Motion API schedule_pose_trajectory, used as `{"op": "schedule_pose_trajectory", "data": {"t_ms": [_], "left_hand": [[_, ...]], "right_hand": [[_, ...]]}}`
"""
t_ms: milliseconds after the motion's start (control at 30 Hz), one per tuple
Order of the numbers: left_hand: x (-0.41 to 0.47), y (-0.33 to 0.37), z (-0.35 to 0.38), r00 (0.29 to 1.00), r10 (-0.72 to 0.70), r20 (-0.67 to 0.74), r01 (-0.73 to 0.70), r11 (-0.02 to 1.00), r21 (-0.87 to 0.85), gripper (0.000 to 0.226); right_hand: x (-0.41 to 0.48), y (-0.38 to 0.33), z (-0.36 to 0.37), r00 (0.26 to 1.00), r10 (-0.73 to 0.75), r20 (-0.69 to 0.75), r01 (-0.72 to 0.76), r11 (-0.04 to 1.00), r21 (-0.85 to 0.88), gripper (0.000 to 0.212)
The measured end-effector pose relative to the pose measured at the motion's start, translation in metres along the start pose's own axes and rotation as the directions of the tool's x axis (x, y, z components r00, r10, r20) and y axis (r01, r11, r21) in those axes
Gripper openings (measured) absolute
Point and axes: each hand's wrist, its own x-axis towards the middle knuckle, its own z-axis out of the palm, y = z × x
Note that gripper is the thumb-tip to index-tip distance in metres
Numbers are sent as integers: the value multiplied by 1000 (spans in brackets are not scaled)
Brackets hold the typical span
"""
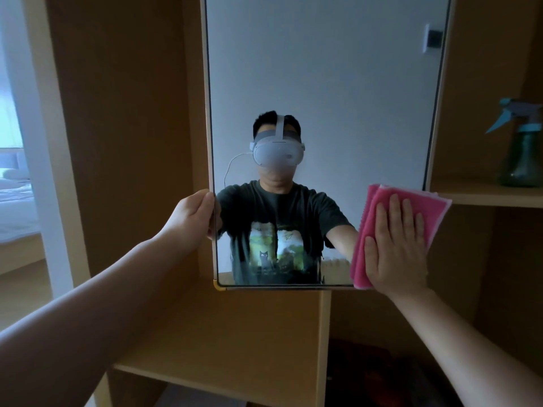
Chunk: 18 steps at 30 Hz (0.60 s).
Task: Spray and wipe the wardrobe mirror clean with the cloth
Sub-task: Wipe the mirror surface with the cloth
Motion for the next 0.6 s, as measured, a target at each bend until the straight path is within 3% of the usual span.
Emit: {"op": "schedule_pose_trajectory", "data": {"t_ms": [233,600], "left_hand": [[2,-2,1,1000,-3,14,3,1000,0,42],[3,1,2,1000,-14,26,15,1000,-10,42]], "right_hand": [[-10,-15,1,998,67,-3,-66,998,18,60],[-14,-45,4,1000,-2,-10,3,1000,9,61]]}}
